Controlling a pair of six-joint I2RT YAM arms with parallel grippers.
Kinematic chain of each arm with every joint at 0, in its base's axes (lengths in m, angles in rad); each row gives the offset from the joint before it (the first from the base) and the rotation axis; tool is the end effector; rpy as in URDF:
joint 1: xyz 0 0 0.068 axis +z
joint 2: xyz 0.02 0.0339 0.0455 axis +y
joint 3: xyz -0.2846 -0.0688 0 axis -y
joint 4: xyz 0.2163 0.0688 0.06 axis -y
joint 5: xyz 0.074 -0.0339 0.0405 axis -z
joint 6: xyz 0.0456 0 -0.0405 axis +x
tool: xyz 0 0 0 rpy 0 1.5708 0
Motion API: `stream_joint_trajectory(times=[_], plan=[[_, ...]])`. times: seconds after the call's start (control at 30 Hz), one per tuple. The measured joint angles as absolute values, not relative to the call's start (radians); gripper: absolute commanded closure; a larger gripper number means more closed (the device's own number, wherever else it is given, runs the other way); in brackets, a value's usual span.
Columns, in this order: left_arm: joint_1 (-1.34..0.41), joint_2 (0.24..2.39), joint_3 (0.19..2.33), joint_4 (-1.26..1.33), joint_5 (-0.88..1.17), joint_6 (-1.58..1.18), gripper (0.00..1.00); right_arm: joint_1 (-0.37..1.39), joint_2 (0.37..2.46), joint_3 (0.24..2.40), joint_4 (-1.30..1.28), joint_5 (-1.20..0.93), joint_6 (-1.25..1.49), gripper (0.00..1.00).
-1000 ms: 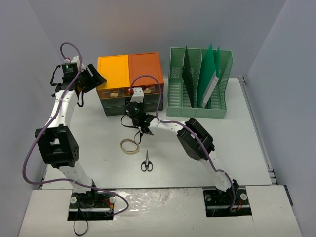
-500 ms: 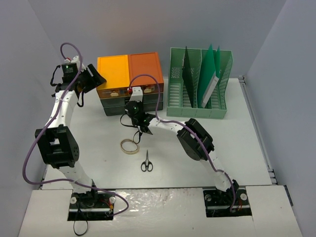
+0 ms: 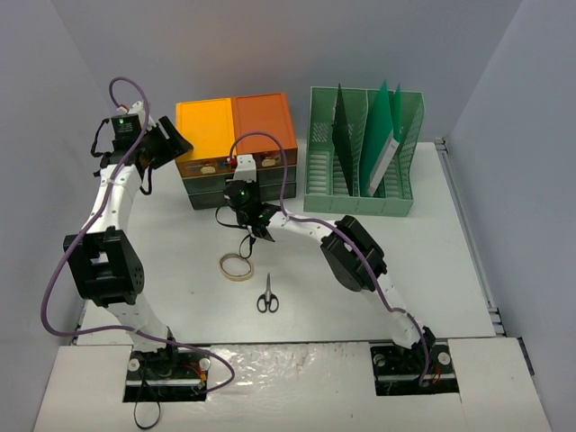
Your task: Organize the desk
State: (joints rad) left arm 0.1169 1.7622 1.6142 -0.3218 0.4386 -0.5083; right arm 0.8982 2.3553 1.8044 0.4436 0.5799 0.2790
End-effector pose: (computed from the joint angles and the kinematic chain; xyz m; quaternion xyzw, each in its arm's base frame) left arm 0.3992 0.0274 0.3682 -0.1475 0.8265 -0.2812 0.4648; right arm 0.3611 0.4133 0.2408 -0.0353 0.7373 0.1786 0.6506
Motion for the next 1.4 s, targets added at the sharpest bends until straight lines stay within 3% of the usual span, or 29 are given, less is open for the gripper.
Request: stream_joint_trajectory(times=[0.1,0.13,0.6,1.03,1.4], plan=[[0.117,1.762,1.614,-0.322,0.439,-0.508,0.40,0.898,2.358,1.810,0.441,0.582,0.271,0.98],[0.117,1.762,1.614,-0.322,0.439,-0.508,0.40,0.899,2.360,1.812,0.439,0.584,0.267,1.00],[0.117,1.762,1.614,-0.323,0.437,-0.508,0.40,0.921,2.349,1.765,0.502,0.610,0.230,1.00],[0.118,1.762,1.614,-0.324,0.441,-0.508,0.40,1.001,2.122,1.487,0.465,0.635,0.235,1.00],[0.120,1.763,1.614,-0.324,0.445,-0.508,0.40,1.016,1.941,1.491,0.409,0.646,0.310,1.00]])
